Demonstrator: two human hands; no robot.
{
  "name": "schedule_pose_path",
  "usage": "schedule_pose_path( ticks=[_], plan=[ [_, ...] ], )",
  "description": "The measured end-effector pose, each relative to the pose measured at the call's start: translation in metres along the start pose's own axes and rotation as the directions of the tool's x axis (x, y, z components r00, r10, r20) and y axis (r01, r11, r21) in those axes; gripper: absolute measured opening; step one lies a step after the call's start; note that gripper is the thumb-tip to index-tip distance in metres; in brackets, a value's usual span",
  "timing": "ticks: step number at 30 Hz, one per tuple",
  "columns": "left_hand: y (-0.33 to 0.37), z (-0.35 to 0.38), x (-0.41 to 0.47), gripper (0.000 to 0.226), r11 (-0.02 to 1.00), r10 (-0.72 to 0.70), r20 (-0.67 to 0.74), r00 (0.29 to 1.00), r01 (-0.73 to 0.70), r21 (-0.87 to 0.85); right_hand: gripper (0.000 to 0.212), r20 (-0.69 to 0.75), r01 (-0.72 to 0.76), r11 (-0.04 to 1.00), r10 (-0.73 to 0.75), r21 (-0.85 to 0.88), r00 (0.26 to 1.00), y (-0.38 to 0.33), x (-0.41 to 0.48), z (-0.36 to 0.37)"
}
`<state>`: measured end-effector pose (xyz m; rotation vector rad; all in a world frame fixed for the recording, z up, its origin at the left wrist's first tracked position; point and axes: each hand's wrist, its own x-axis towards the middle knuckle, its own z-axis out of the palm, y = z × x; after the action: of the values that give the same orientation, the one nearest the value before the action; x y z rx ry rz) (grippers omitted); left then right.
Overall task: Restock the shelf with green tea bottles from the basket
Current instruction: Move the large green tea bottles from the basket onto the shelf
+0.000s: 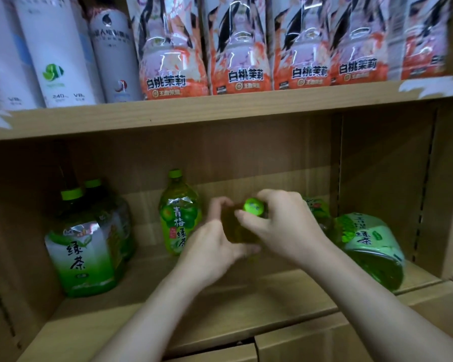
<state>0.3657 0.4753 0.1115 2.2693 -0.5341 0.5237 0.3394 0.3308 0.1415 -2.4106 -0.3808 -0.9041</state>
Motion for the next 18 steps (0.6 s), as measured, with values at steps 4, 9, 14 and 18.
schedule_pose_path(
  ticks=[4,9,14,18],
  plan=[
    [-0.012,-0.003,0.026,0.075,0.994,-0.106,-0.119,0.987,0.105,-0.020,0.040,0.108,-0.200,0.970,0.186,0.137,0.976,0.012,0.019,0.023],
    [-0.029,0.005,0.034,0.072,0.981,-0.157,-0.107,0.982,0.168,0.102,0.096,0.319,-0.361,0.900,0.277,0.244,0.906,0.033,0.024,0.058],
    [-0.069,-0.006,0.021,0.051,0.959,-0.149,-0.409,0.900,0.232,0.160,0.106,0.261,-0.405,0.904,0.362,0.135,0.895,0.045,0.027,0.087],
    [-0.092,-0.015,0.015,0.066,0.956,-0.274,-0.418,0.866,0.292,-0.023,0.102,0.223,-0.370,0.924,0.343,0.093,0.912,0.049,0.030,0.102]
  ],
)
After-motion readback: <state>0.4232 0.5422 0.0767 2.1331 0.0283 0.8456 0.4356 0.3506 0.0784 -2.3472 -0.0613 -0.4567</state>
